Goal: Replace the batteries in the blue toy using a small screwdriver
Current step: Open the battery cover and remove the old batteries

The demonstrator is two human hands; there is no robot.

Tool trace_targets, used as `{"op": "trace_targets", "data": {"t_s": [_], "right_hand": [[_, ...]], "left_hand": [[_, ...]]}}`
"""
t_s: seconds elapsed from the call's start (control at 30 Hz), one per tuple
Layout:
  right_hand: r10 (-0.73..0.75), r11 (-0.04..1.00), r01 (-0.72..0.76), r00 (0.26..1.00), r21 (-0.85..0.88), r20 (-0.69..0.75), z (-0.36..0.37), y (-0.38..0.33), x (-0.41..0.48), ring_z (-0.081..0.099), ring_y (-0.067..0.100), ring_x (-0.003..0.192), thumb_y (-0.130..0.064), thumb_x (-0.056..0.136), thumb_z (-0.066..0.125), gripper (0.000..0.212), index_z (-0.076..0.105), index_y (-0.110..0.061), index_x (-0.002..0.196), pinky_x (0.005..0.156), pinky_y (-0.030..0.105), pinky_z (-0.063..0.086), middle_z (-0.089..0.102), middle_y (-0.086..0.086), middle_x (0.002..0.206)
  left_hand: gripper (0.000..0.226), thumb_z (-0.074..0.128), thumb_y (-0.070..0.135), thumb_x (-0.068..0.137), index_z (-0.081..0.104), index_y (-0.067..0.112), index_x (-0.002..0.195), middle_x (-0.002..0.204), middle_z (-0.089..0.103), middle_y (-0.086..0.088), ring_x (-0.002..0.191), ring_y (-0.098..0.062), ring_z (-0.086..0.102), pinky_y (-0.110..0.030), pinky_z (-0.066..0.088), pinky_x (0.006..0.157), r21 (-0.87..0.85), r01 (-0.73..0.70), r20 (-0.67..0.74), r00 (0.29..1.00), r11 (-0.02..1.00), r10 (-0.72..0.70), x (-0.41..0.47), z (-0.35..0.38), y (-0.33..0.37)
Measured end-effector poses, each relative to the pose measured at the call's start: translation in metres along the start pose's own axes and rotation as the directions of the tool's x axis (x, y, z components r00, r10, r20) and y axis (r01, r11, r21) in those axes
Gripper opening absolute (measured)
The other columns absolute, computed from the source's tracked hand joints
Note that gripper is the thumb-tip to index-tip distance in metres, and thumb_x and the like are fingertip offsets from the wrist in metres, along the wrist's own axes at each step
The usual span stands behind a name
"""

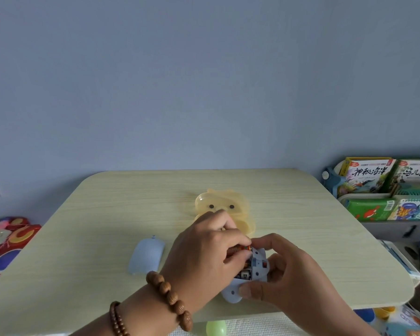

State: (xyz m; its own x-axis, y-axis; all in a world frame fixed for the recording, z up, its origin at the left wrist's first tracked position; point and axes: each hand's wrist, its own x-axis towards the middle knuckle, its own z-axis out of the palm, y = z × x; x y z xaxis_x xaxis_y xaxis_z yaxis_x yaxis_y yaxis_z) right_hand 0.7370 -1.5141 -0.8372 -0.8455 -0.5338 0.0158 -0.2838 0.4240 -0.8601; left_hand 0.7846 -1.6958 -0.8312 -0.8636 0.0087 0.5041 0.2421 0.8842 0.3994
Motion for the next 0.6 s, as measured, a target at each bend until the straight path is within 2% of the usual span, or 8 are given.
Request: {"op": "trace_targets", "data": {"t_s": [0.1,0.2,0.3,0.37,0.43,0.5,0.57,0.6], "right_hand": [[0.01,1.0,-0.01,1.0,-0.018,0.005,-0.001,0.001,0.001,0.058,0.002,0.052,-0.034,0.051,0.099,0.057,0.066,-0.043,0.097,0.053,0.012,0.045,0.075,-0.005,0.074],[0.031,0.999,-0.031,0.999,-0.014,0.017,0.0,0.003,0.002,0.061,0.003,0.055,-0.038,0.051,0.098,0.061,0.065,-0.043,0.101,0.056,0.016,0.049,0.076,0.001,0.075],[0.04,0.999,-0.04,0.999,-0.018,-0.002,0.002,0.006,0.003,0.063,0.008,0.059,-0.05,0.045,0.094,0.067,0.062,-0.051,0.103,0.061,0.02,0.05,0.074,0.004,0.075],[0.041,0.999,-0.041,0.999,-0.018,-0.012,0.002,0.007,0.004,0.06,0.005,0.058,-0.052,0.043,0.093,0.068,0.062,-0.051,0.104,0.06,0.015,0.048,0.072,0.004,0.073],[0.04,0.999,-0.04,0.999,-0.017,-0.012,0.003,0.008,0.004,0.056,0.001,0.056,-0.047,0.045,0.095,0.066,0.064,-0.049,0.103,0.057,0.011,0.045,0.071,0.003,0.072],[0.045,0.999,-0.045,0.999,-0.02,-0.01,0.003,0.007,0.004,0.055,0.0,0.055,-0.044,0.047,0.096,0.065,0.064,-0.048,0.103,0.057,0.01,0.045,0.07,0.002,0.071],[0.046,0.999,-0.046,0.999,-0.026,-0.017,0.003,0.007,0.003,0.055,0.0,0.054,-0.044,0.048,0.097,0.065,0.064,-0.049,0.103,0.057,0.009,0.044,0.068,-0.001,0.068],[0.047,0.998,-0.048,0.999,-0.03,-0.02,0.003,0.007,0.002,0.055,0.0,0.054,-0.044,0.048,0.096,0.065,0.064,-0.049,0.103,0.057,0.009,0.044,0.067,-0.003,0.066]], "left_hand": [[0.021,0.059,0.046,0.085,0.07,0.031,0.092,0.09,0.063,0.018,0.085,-0.002,0.059,-0.022,0.054,0.069,-0.082,0.041,-0.045,0.998,0.996,-0.045,-0.001,-0.004,0.001],[0.011,0.067,0.037,0.087,0.063,0.031,0.095,0.082,0.068,0.016,0.076,-0.006,0.066,-0.014,0.049,0.06,-0.231,0.109,-0.099,0.986,0.967,-0.135,0.002,-0.011,0.001],[0.014,0.07,0.028,0.09,0.063,0.036,0.098,0.084,0.07,0.014,0.069,-0.009,0.069,-0.023,0.056,0.06,-0.342,0.168,-0.102,0.971,0.924,-0.215,0.007,-0.017,-0.004],[0.011,0.067,0.025,0.092,0.068,0.035,0.096,0.088,0.07,0.011,0.065,-0.012,0.071,-0.027,0.059,0.058,-0.431,0.241,-0.074,0.951,0.869,-0.301,0.011,-0.022,-0.006],[0.011,0.066,0.021,0.094,0.071,0.029,0.1,0.095,0.07,0.007,0.065,-0.014,0.075,-0.027,0.061,0.061,-0.566,0.362,0.014,0.903,0.741,-0.43,0.015,-0.026,-0.009],[0.019,0.072,0.016,0.089,0.072,0.021,0.107,0.103,0.07,-0.002,0.074,-0.022,0.077,-0.033,0.062,0.076,-0.724,0.449,0.145,0.841,0.523,-0.521,0.019,-0.027,-0.017],[0.044,0.086,0.019,0.071,0.072,0.016,0.113,0.105,0.07,-0.01,0.084,-0.026,0.076,-0.038,0.058,0.086,-0.823,0.444,0.223,0.826,0.354,-0.518,0.02,-0.027,-0.028],[0.057,0.091,0.024,0.062,0.071,0.017,0.115,0.106,0.07,-0.009,0.088,-0.024,0.075,-0.037,0.056,0.087,-0.825,0.444,0.234,0.832,0.351,-0.503,0.02,-0.027,-0.032]]}}
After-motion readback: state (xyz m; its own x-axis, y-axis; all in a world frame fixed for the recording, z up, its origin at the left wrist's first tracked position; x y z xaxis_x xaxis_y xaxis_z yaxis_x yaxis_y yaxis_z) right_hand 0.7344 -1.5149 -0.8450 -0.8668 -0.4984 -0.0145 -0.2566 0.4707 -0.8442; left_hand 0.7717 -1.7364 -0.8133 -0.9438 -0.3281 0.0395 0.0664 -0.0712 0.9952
